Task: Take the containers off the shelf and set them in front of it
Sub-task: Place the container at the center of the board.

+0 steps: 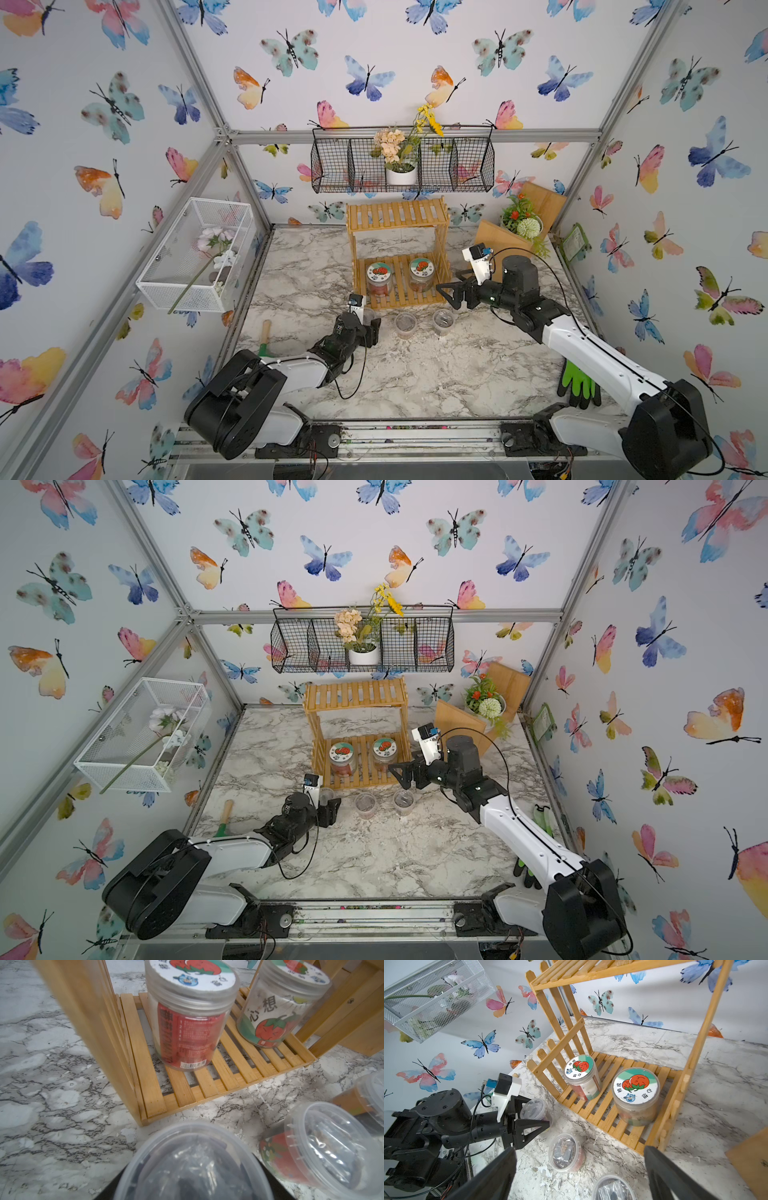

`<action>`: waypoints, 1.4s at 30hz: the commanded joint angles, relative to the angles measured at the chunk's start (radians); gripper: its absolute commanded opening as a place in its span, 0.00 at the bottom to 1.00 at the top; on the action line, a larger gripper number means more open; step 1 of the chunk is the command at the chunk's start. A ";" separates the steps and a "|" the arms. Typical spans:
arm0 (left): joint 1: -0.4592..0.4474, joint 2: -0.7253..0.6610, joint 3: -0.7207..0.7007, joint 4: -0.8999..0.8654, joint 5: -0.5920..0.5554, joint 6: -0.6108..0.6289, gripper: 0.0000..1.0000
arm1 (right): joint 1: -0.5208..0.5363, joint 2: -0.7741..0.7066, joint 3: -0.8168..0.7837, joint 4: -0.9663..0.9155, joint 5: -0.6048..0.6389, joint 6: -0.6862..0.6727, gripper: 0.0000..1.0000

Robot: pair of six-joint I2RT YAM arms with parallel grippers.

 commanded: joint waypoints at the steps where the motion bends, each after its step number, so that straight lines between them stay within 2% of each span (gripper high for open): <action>1: 0.009 0.031 0.028 0.039 0.006 -0.009 0.70 | -0.004 -0.005 0.022 0.002 0.011 -0.014 0.98; 13: 0.012 0.068 0.019 0.040 -0.018 -0.026 0.77 | -0.004 0.020 0.035 0.010 0.005 -0.017 0.98; 24: 0.011 0.068 0.005 0.036 -0.030 -0.043 0.93 | -0.004 0.020 0.036 0.004 0.005 -0.021 0.98; 31: 0.011 0.000 0.016 -0.023 -0.050 -0.040 1.00 | -0.004 0.032 0.053 -0.021 0.007 -0.032 0.98; 36: 0.012 -0.057 0.037 -0.082 -0.046 -0.030 0.99 | -0.001 0.055 0.084 -0.032 0.026 -0.031 0.98; 42: 0.012 -0.137 0.082 -0.166 -0.015 0.013 0.99 | 0.074 0.120 0.163 -0.088 0.141 -0.046 0.98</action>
